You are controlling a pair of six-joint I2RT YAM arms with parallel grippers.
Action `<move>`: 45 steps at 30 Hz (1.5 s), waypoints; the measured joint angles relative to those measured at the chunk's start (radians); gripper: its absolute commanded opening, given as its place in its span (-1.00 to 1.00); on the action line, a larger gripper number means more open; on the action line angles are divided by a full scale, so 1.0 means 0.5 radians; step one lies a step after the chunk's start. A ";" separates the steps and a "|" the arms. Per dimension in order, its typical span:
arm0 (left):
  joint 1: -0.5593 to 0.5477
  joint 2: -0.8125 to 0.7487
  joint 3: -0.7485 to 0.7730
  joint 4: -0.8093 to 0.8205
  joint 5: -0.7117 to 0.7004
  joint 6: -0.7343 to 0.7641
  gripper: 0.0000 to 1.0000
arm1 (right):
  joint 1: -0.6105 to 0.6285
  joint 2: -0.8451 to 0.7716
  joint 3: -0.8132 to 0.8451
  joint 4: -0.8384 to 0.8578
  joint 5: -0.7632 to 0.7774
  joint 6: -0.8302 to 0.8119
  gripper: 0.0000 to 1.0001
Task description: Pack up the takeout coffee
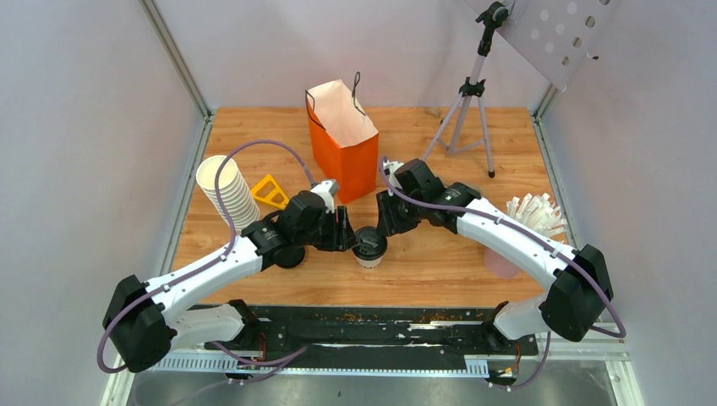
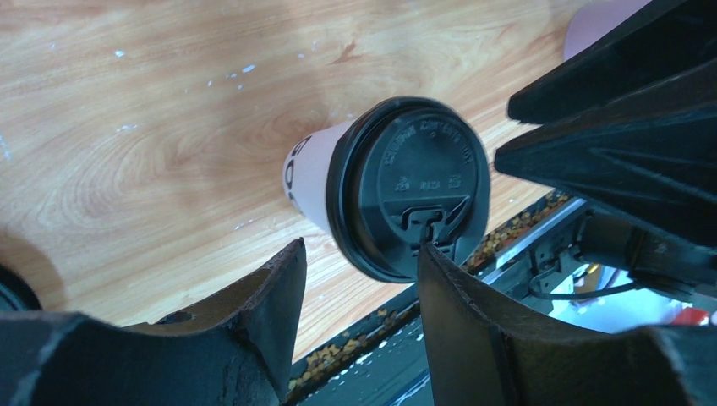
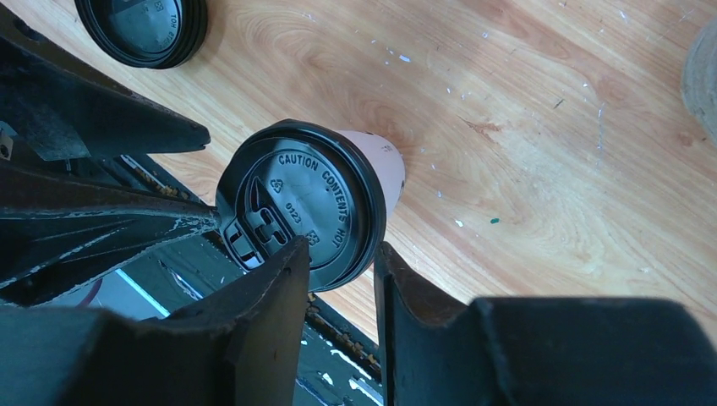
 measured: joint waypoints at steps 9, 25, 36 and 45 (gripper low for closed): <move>0.024 0.050 -0.006 0.181 0.062 -0.022 0.06 | 0.000 0.019 0.000 0.001 -0.010 0.000 -0.33; 0.025 0.109 -0.044 0.213 0.117 0.017 -0.32 | 0.000 0.101 -0.018 0.005 -0.019 -0.006 -0.45; 0.029 0.106 -0.078 0.280 0.145 0.014 -0.33 | 0.000 0.043 -0.137 0.122 -0.026 -0.005 -0.42; 0.029 0.095 -0.145 0.360 0.249 -0.075 -0.19 | 0.000 0.013 -0.136 0.017 -0.018 -0.024 0.04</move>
